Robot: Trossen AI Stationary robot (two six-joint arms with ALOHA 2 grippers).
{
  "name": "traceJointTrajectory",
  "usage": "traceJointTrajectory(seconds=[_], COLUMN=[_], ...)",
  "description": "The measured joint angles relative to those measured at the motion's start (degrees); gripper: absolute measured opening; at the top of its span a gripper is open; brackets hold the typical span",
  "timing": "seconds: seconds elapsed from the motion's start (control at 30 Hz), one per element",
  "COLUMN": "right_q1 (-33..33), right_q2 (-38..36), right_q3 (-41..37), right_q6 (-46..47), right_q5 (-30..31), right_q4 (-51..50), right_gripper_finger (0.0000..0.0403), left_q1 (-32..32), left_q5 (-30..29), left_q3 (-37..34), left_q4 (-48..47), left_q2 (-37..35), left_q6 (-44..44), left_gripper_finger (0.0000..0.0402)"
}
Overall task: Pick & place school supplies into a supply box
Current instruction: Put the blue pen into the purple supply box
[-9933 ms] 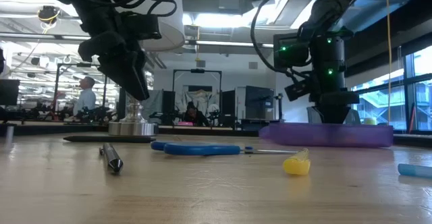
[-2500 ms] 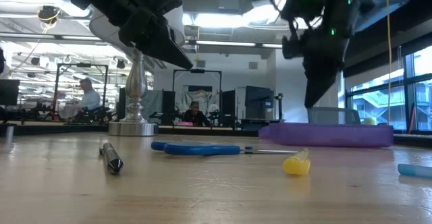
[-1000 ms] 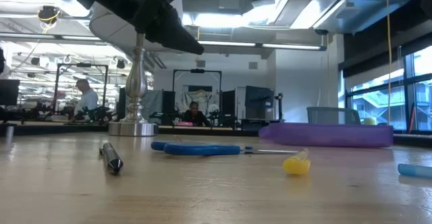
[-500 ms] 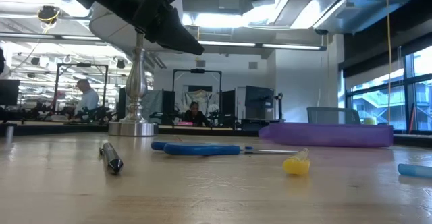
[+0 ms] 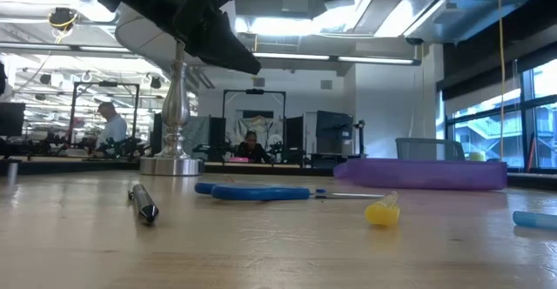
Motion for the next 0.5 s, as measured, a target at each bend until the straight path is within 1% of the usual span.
traceJointTrajectory(seconds=[0.1, 0.2, 0.33, 0.4, 0.5], right_q1=[0.0, 0.0, 0.0, 0.1, -0.2], right_q2=[-0.1, -0.1, -0.3, -0.3, -0.4], right_q3=[-1.6, -1.4, -1.4, -1.5, -1.5], right_q6=[0.0, -0.2, -0.8, -2.8, -3.5], right_q5=[-0.5, -0.8, -0.3, 0.5, 0.6], right_q4=[1.5, 0.1, -1.6, -1.8, -2.0], right_gripper_finger=[0.0126, 0.0115, 0.008, 0.0061, 0.0036], left_q1=[0.0, 0.0, 0.0, 0.0, 0.0], left_q5=[1.1, 3.7, 6.0, 5.7, 4.3], left_q3=[0.0, 0.0, 0.0, 0.0, 0.0], left_q4=[-1.3, -3.8, -7.9, -9.5, -10.3], left_q2=[0.0, 0.0, 0.0, 0.0, 0.0], left_q6=[0.0, 0.0, 0.1, 0.1, 0.1], left_gripper_finger=[0.0106, 0.0106, 0.0106, 0.0106, 0.0106])
